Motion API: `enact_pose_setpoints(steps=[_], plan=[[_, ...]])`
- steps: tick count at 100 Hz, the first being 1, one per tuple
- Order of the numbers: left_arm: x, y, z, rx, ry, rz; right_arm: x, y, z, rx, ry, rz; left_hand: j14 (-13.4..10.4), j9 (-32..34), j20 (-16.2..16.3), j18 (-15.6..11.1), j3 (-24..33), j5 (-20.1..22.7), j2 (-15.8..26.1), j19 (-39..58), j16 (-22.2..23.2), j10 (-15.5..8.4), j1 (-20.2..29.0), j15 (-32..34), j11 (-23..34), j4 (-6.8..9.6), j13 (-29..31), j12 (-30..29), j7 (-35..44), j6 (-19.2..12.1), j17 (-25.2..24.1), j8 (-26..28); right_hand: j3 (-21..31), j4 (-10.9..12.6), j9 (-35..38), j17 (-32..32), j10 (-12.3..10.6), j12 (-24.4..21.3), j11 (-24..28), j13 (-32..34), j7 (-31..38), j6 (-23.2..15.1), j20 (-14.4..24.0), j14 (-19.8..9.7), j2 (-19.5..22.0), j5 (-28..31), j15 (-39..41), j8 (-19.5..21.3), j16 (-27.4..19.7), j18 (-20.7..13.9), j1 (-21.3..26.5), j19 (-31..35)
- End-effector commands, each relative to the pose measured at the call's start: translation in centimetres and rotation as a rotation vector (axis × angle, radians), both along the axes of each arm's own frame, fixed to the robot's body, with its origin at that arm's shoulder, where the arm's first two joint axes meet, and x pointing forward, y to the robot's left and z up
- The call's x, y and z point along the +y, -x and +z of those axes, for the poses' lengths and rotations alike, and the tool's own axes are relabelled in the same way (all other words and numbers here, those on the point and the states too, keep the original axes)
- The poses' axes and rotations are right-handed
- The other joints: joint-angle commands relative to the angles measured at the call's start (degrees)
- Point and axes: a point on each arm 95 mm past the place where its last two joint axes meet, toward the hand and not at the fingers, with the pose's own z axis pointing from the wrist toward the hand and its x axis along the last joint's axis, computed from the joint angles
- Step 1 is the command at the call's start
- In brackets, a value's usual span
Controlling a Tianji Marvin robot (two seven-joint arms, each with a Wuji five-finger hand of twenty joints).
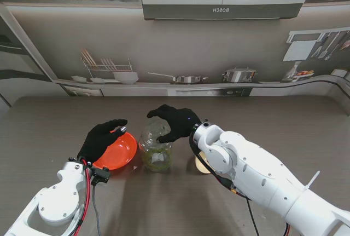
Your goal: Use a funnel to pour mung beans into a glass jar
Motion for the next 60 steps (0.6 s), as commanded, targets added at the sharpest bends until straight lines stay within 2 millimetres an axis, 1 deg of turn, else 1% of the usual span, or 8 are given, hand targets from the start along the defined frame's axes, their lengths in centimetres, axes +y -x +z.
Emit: enact_pose_setpoints(steps=[1, 7, 13, 27, 46, 52, 58, 60], plan=[[-0.2, 0.1, 0.0, 0.006, -0.001, -0.020, -0.2, 0.2, 0.2, 0.031, -0.012, -0.018, -0.2, -0.4, 1.0, -2.1, -1.3, 0.6, 2.3, -1.3, -0.7, -0.4, 0.0, -0.9, -0.7, -0.36, -1.0, -0.1, 0.4, -0.2, -1.1, 0.4, -6.5, 3.1, -2.8, -1.6, -1.0, -0.6, -1.0, -2.8, -3.7, 0.4, -0.5, 0.8, 4.6, -2.3, -1.9, 0.2, -1.0, 3.0, -1.5, -1.6], [-0.2, 0.1, 0.0, 0.005, -0.002, -0.020, -0.5, 0.3, 0.4, 0.054, -0.047, -0.048, -0.2, -0.5, 1.0, -2.0, -1.3, 0.5, 2.2, -1.3, -0.7, -0.4, 0.0, -0.9, -0.8, -0.36, -1.0, -0.1, 0.3, -0.2, -1.1, 0.4, -5.3, 4.6, -3.0, -2.2, -1.0, -0.4, -1.1, -3.8, -5.7, 0.4, 0.0, 1.1, 2.7, -2.1, -1.7, 2.0, -0.7, 3.3, -4.3, -1.9], [-0.2, 0.1, 0.0, 0.004, -0.002, -0.021, -0.9, 0.3, 0.6, 0.069, -0.074, -0.072, -0.1, -0.5, 1.0, -2.1, -1.3, 0.5, 2.3, -1.3, -0.7, -0.4, 0.0, -0.9, -0.8, -0.36, -1.0, -0.1, 0.3, -0.2, -1.1, 0.4, -2.9, 4.3, -3.2, -2.9, -1.3, -0.4, -1.3, -4.6, -7.3, 0.4, 0.2, 1.2, 1.4, -1.6, -1.9, 3.2, -0.8, 3.4, -5.8, -2.3], [-0.3, 0.1, -0.1, 0.002, -0.004, -0.024, -2.1, 0.5, 1.1, 0.085, -0.138, -0.124, -0.1, -0.5, 1.0, -2.1, -1.2, 0.0, 2.2, -1.3, -0.7, -0.3, 0.1, -0.9, -0.8, -0.37, -1.1, -0.1, 0.1, -0.3, -1.1, 0.3, -2.4, 4.1, -1.3, -4.7, -1.9, -0.3, -1.2, -5.5, -7.6, 0.3, -0.3, 1.8, 1.2, 1.3, -2.4, 4.2, -1.0, 4.1, -6.0, -4.0], [-0.5, 0.0, -0.1, -0.004, -0.016, -0.035, -3.8, 2.4, 2.4, 0.103, -0.296, -0.192, -0.3, -0.7, 1.0, -2.0, -1.3, -0.9, 2.1, -1.3, -0.7, -0.4, 0.0, -0.9, -0.8, -0.40, -1.2, -0.1, -0.2, -0.8, -1.2, 0.2, -3.0, 4.2, 5.9, -8.4, -2.9, 0.0, -1.7, -7.3, -4.2, 0.0, -0.9, 1.3, 0.1, 8.4, -4.0, 6.9, -1.6, 2.5, -2.0, -6.8], [-0.7, 0.0, -0.1, -0.006, -0.022, -0.040, -4.4, 3.1, 2.8, 0.104, -0.352, -0.210, -0.3, -0.8, 1.0, -2.0, -1.3, -1.1, 2.0, -1.3, -0.7, -0.4, 0.0, -1.0, -0.8, -0.41, -1.3, -0.1, -0.3, -1.1, -1.2, 0.1, -3.2, 4.4, 8.9, -8.8, -2.9, 0.2, -2.0, -7.2, 0.2, 0.8, -0.6, 1.4, -0.6, 10.7, -4.1, 7.3, -1.6, 1.9, -0.1, -6.9], [-0.8, -0.1, -0.1, -0.007, -0.027, -0.046, -4.8, 3.8, 3.0, 0.117, -0.406, -0.222, -0.3, -0.8, 1.0, -2.1, -1.3, -1.4, 1.9, -1.4, -0.7, -0.6, 0.0, -1.0, -0.8, -0.41, -1.3, -0.1, -0.4, -1.3, -1.2, 0.1, -3.8, 4.5, 9.9, -9.6, -2.8, 0.2, -2.7, -7.6, 2.6, 0.6, -0.7, 1.7, -1.2, 10.8, -4.9, 6.4, -1.9, 2.0, 1.7, -7.4], [-0.9, -0.1, -0.1, -0.008, -0.029, -0.048, -4.9, 4.0, 3.0, 0.119, -0.423, -0.227, -0.4, -0.9, 1.0, -2.1, -1.3, -1.6, 1.9, -1.4, -0.7, -0.7, 0.0, -1.0, -0.9, -0.42, -1.4, -0.1, -0.4, -1.5, -1.3, 0.0, -4.1, 4.7, 10.3, -9.9, -2.8, 0.6, -3.0, -7.7, 5.0, 0.5, -0.5, 1.8, -1.3, 10.6, -5.2, 3.4, -1.7, 2.1, 2.3, -7.6]])
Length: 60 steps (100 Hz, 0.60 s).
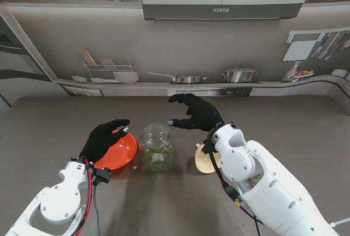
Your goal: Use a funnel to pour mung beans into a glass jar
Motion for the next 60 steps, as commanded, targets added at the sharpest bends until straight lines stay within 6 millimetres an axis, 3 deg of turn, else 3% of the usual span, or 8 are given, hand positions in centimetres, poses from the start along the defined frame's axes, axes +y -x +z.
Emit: enact_pose_setpoints(steps=[1, 25, 33, 60], plan=[[-0.4, 0.0, -0.1, 0.005, -0.004, -0.028, 0.0, 0.8, -0.8, 0.019, -0.023, 0.002, -0.4, -1.0, 1.0, -2.2, -1.3, -1.2, 1.9, -1.4, -0.7, -0.7, 0.1, -1.0, -0.9, -0.42, -1.5, -0.1, -0.5, -1.5, -1.3, 0.0, -0.8, 1.9, 1.5, -1.3, -1.4, 0.7, -0.9, -1.6, 4.0, -0.2, -0.5, 0.4, -1.5, 0.8, -1.3, -2.9, -0.8, 0.7, 1.4, -0.9], [-1.0, -0.1, -0.1, -0.014, -0.020, -0.044, -1.3, 3.1, -0.5, 0.035, -0.144, -0.009, -0.8, -2.1, 0.9, -2.4, -1.4, -3.3, 1.1, -1.5, -0.8, -1.4, -0.1, -1.1, -1.1, -0.47, -2.0, -0.3, -1.1, -2.9, -1.5, -0.3, -1.2, 1.9, 7.0, -2.8, -1.5, 0.4, -2.6, -1.6, 5.5, -0.4, -1.3, 1.4, -2.0, 3.5, -3.8, -4.8, -1.8, 1.3, 3.5, -3.4], [-1.2, -0.1, 0.0, -0.023, -0.025, -0.049, -1.6, 3.8, -0.5, 0.033, -0.175, -0.022, -1.0, -2.7, 0.9, -2.5, -1.4, -3.8, 0.8, -1.5, -0.8, -1.8, -0.1, -1.1, -1.2, -0.48, -2.2, -0.4, -1.3, -3.3, -1.6, -0.4, -1.4, 1.8, 8.0, -2.8, -1.4, 0.4, -2.8, -1.4, 6.6, 0.2, -1.5, 1.8, -1.8, 7.0, -4.3, -4.7, -1.9, 1.6, 3.7, -3.8], [-1.5, -0.1, 0.0, -0.060, -0.031, -0.052, -3.2, 5.0, -1.5, 0.059, -0.196, -0.040, -1.5, -3.7, 1.0, -2.7, -1.0, -5.4, -0.1, -1.5, -0.9, -2.8, -0.5, -1.1, -1.2, -0.52, -2.4, -0.8, -1.6, -4.4, -1.7, -0.7, -1.8, 1.9, 8.3, -2.7, -0.9, 0.6, -3.9, -1.1, 6.3, 0.9, -1.9, 2.1, -1.5, 6.7, -5.5, -5.5, -2.2, 2.0, 3.9, -5.0]])
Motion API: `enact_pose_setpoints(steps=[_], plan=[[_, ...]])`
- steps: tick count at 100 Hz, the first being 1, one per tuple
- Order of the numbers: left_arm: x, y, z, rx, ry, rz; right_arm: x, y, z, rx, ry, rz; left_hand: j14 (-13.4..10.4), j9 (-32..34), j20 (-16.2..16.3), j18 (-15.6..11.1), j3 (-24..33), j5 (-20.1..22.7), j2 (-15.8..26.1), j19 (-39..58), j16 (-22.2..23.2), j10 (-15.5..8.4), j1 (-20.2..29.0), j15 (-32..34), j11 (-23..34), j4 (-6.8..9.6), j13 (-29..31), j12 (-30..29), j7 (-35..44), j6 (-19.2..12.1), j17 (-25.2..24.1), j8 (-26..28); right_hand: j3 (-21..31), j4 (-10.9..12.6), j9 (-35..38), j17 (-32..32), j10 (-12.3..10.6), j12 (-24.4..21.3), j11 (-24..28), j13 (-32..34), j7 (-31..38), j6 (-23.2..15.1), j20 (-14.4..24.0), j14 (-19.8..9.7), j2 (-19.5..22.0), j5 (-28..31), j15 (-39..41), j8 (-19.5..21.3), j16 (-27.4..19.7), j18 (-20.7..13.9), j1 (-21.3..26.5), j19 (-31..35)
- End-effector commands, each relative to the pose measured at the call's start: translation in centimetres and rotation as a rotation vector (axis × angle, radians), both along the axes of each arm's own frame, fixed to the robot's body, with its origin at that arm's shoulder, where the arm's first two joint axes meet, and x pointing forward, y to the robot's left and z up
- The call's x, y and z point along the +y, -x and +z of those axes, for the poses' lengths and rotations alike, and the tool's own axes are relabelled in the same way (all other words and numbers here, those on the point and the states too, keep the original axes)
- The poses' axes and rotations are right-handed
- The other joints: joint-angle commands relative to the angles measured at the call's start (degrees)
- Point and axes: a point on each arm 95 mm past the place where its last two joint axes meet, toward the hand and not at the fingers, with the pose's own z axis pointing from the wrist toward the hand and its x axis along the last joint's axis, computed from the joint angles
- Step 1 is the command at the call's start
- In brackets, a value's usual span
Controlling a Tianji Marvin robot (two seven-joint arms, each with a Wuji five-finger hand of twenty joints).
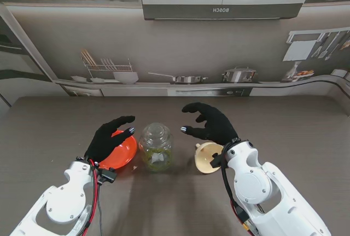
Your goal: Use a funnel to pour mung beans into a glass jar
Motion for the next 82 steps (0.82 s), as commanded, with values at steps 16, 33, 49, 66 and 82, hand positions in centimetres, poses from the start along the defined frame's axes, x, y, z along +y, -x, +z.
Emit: enact_pose_setpoints(steps=[16, 33, 49, 66, 82], plan=[[-0.2, 0.0, -0.1, -0.014, 0.003, -0.013, -1.2, 0.5, -1.7, 0.053, 0.032, 0.012, -1.5, -1.4, 1.0, -2.7, -0.3, -1.6, -0.5, -1.5, -0.9, -2.0, -0.8, -1.1, -0.4, -0.58, -1.1, -0.9, -0.9, -2.5, -1.1, -0.6, -0.9, 1.4, -0.5, -1.2, -1.0, 0.6, -1.2, -0.7, -0.3, 0.1, -1.0, -0.1, -0.9, -1.0, -2.0, -1.8, -1.1, 2.0, 0.6, -1.9], [-0.2, 0.1, 0.0, -0.024, 0.006, -0.012, -1.8, 0.5, -1.8, 0.061, 0.025, -0.003, -1.4, -1.4, 1.0, -2.5, 0.0, -1.9, -0.6, -1.4, -0.8, -2.0, -0.8, -1.0, -0.3, -0.60, -0.9, -0.9, -0.9, -2.4, -0.9, -0.7, -0.9, 1.4, -0.8, -1.3, -0.7, 0.9, -0.9, -0.6, 0.0, 0.3, -1.0, -0.1, -1.1, -1.2, -2.1, -1.8, -1.1, 2.1, 1.1, -2.2], [-0.3, 0.1, -0.1, -0.025, 0.011, -0.015, -2.0, 0.7, -1.7, 0.062, 0.034, -0.012, -1.4, -1.3, 1.0, -2.5, 0.3, -1.5, -0.5, -1.5, -0.8, -2.0, -0.9, -1.0, -0.2, -0.63, -0.8, -0.9, -0.7, -2.2, -1.0, -0.7, -1.1, 1.4, -0.6, -1.1, -0.7, 1.0, -0.8, -0.2, 0.1, 0.1, -0.9, -0.1, -0.9, -1.2, -1.9, -1.9, -1.0, 2.0, 0.9, -2.2], [-0.4, 0.0, -0.2, -0.018, 0.013, -0.025, -2.0, 0.8, -1.8, 0.063, 0.034, -0.018, -1.4, -1.2, 1.0, -2.5, 0.4, -1.4, -0.4, -1.4, -0.8, -2.0, -1.0, -1.0, -0.2, -0.67, -0.9, -0.9, -0.6, -2.2, -0.9, -0.7, -1.1, 1.4, -0.7, -1.1, -0.4, 1.0, -0.8, -0.3, 0.2, 0.2, -0.8, -0.2, -0.9, -1.2, -1.9, -2.0, -0.9, 2.1, 0.9, -2.3], [-0.5, 0.0, -0.2, -0.014, 0.017, -0.026, -2.0, 0.9, -1.8, 0.067, 0.037, -0.014, -1.4, -1.2, 1.0, -2.5, 0.4, -1.0, -0.4, -1.5, -0.8, -2.0, -1.1, -1.0, -0.2, -0.69, -0.8, -0.9, -0.5, -2.1, -1.0, -0.7, -1.1, 1.4, -1.3, -1.3, -0.3, 1.0, -1.0, -0.6, 0.1, 0.2, -0.8, 0.0, -0.8, -1.6, -2.0, -2.2, -1.0, 2.1, 0.8, -2.4]])
